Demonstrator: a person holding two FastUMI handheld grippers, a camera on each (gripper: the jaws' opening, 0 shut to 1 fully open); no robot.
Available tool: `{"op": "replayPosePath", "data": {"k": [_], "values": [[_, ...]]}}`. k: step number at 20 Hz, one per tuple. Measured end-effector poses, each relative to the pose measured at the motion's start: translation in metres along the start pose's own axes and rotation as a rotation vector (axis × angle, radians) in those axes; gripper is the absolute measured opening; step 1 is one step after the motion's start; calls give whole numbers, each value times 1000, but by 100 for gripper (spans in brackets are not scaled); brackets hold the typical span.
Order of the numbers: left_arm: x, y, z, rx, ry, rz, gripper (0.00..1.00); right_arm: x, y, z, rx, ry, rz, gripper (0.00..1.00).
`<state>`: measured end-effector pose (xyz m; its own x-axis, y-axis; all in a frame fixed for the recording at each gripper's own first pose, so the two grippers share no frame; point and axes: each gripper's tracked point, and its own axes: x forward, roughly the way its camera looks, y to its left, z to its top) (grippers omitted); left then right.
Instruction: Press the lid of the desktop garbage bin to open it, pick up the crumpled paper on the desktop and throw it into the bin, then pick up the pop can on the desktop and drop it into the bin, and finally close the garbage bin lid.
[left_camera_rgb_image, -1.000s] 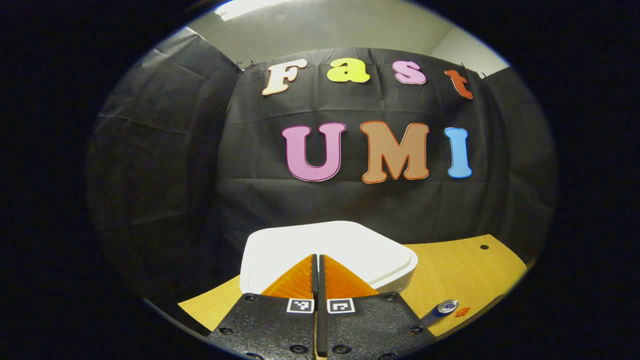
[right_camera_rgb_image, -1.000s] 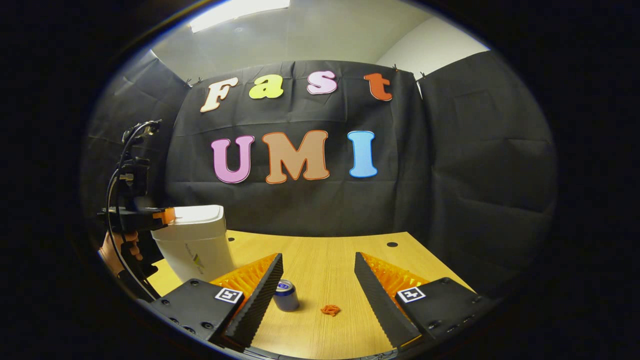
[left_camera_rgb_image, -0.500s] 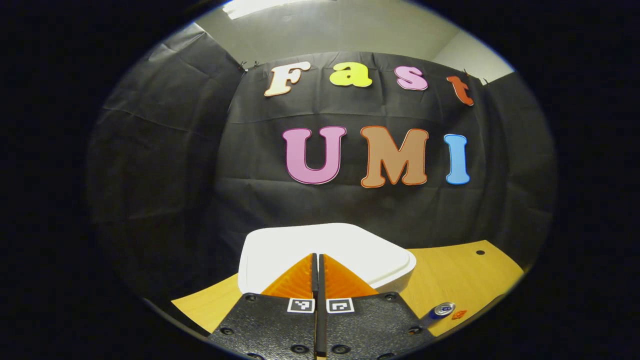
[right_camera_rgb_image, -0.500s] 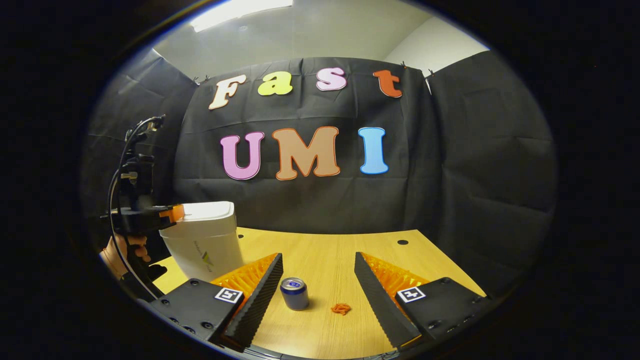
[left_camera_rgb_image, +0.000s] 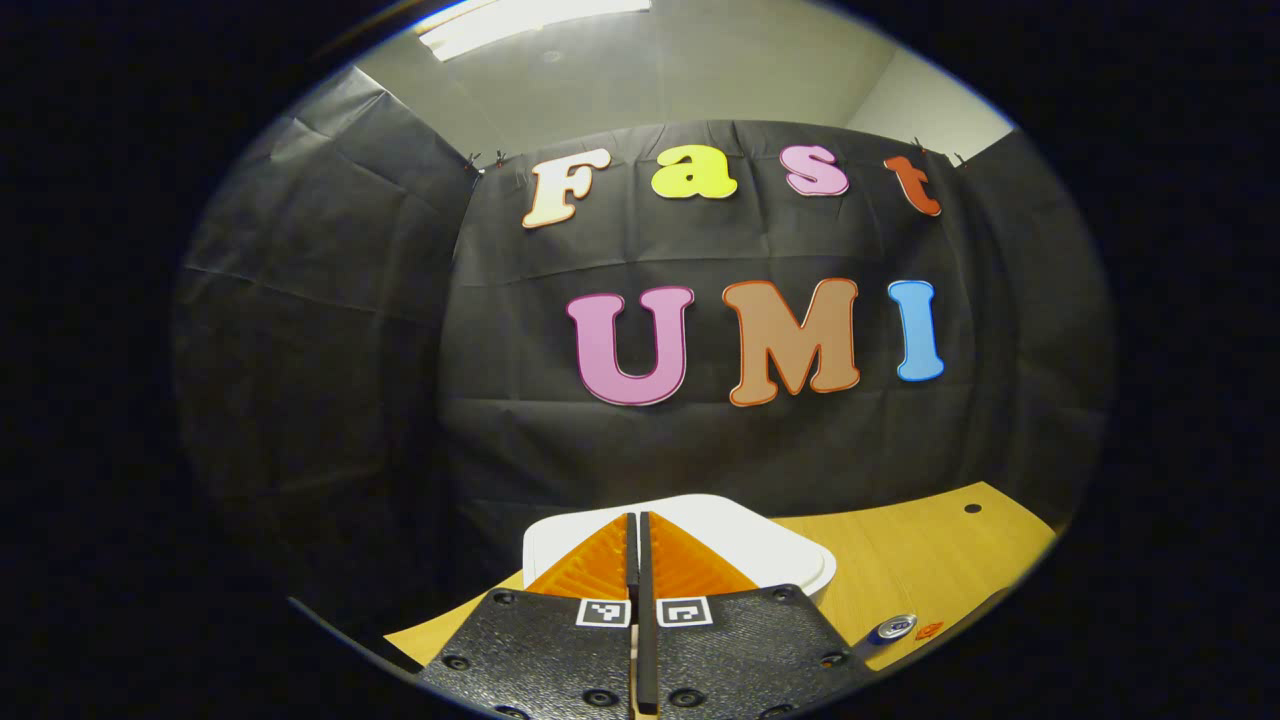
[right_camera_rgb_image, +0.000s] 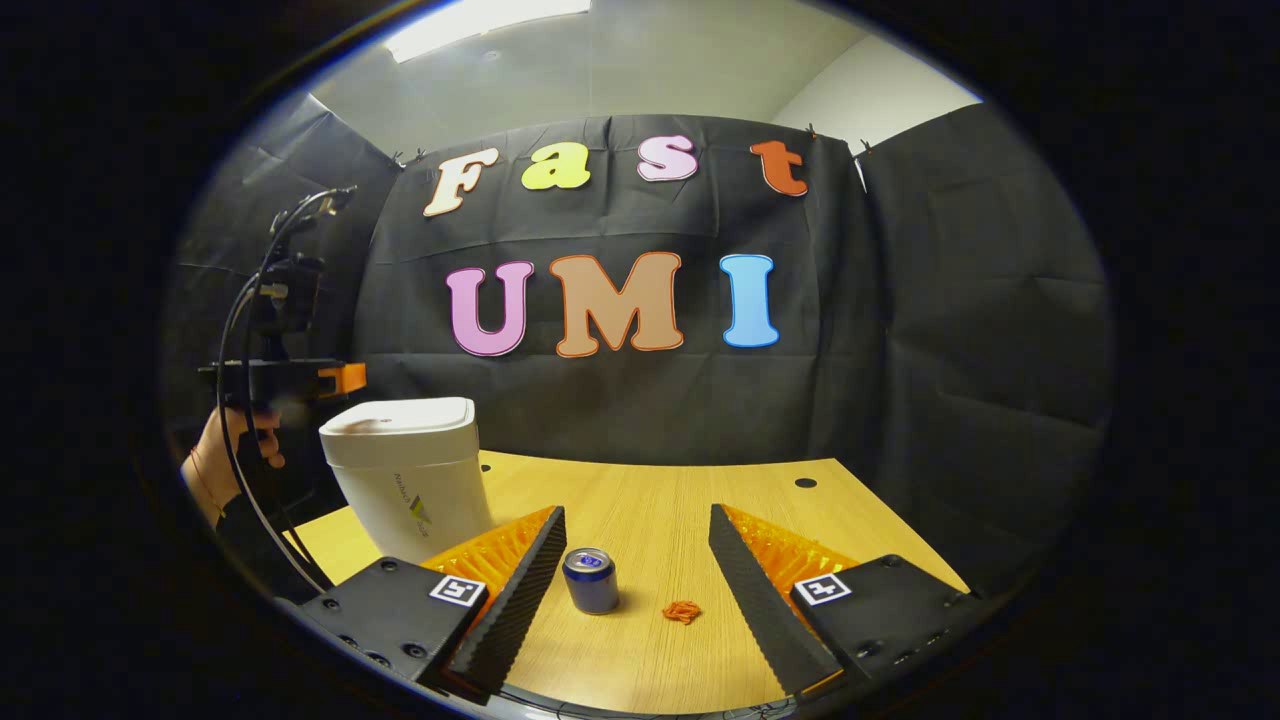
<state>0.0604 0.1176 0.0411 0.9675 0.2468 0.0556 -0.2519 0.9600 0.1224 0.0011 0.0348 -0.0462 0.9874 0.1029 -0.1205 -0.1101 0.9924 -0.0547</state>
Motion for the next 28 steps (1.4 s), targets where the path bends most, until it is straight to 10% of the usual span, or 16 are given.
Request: {"op": "replayPosePath", "data": {"k": [9, 23, 28], "values": [[-7, -16, -77, -102, 258, -58, 0, -5, -7, -7, 22, 26, -10, 96], [-3, -16, -62, -56, 154, -66, 0, 12, 5, 1, 1, 2, 23, 96], [-16, -14, 8, 64, -22, -53, 0, 12, -4, -3, 26, 8, 1, 96]]}}
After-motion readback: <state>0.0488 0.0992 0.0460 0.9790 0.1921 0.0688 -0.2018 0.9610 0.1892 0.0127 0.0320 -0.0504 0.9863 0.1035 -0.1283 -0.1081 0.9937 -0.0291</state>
